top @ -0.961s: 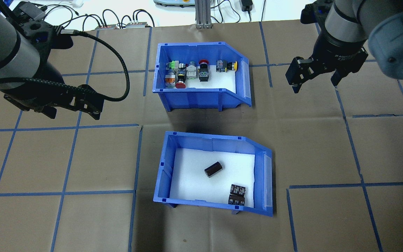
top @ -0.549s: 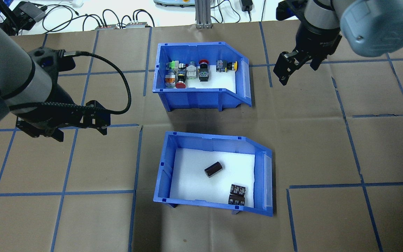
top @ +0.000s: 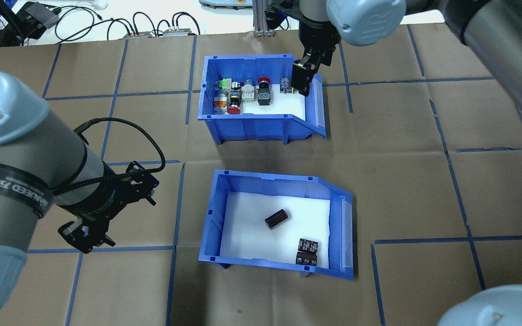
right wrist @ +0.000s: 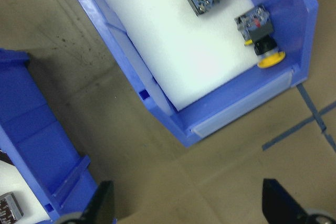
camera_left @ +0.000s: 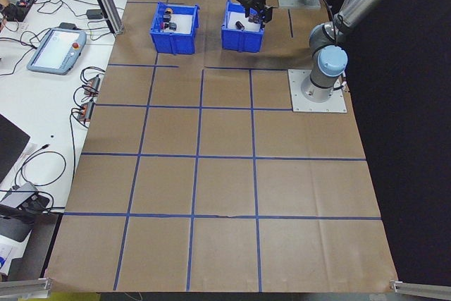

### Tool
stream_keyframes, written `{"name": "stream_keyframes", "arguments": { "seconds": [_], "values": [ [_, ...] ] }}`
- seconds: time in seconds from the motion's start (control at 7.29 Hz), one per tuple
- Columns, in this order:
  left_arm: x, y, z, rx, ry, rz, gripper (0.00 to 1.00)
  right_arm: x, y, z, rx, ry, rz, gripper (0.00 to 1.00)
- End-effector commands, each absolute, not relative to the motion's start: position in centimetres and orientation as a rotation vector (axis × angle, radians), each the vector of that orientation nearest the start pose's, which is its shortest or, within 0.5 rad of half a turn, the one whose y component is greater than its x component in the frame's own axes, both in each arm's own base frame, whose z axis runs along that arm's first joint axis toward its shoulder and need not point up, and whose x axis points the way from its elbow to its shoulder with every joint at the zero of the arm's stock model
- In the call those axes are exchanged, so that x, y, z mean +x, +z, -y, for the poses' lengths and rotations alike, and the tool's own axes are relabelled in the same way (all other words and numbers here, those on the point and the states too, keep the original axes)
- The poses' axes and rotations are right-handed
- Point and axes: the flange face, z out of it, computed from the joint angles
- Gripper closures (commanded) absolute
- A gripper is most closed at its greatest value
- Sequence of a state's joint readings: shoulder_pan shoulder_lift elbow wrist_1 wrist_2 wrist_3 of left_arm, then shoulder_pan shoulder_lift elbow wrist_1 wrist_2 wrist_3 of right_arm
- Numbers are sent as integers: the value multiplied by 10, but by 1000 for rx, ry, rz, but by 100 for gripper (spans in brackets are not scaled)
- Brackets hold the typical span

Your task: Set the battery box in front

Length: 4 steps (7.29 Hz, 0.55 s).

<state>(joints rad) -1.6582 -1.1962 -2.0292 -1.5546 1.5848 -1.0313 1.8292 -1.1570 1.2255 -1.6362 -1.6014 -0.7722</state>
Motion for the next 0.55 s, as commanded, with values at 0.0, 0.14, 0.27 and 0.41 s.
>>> {"name": "stream_keyframes", "arguments": {
  "seconds": [0.0, 0.14, 0.27, 0.41],
  "values": [
    [-220, 394, 282, -1677, 65, -2658, 4, 362, 403, 599, -1837, 31, -2581, 0],
    [-242, 378, 264, -1811, 233, -2620, 5, 392, 389, 601, -1985, -60, -2493, 0],
    [-249, 367, 259, -1854, 213, -2641, 5, 406, 373, 601, -2036, -56, -2449, 0],
    [-262, 350, 250, -1924, 192, -2625, 4, 415, 352, 601, -2114, -8, -2371, 0]
  ]
}}
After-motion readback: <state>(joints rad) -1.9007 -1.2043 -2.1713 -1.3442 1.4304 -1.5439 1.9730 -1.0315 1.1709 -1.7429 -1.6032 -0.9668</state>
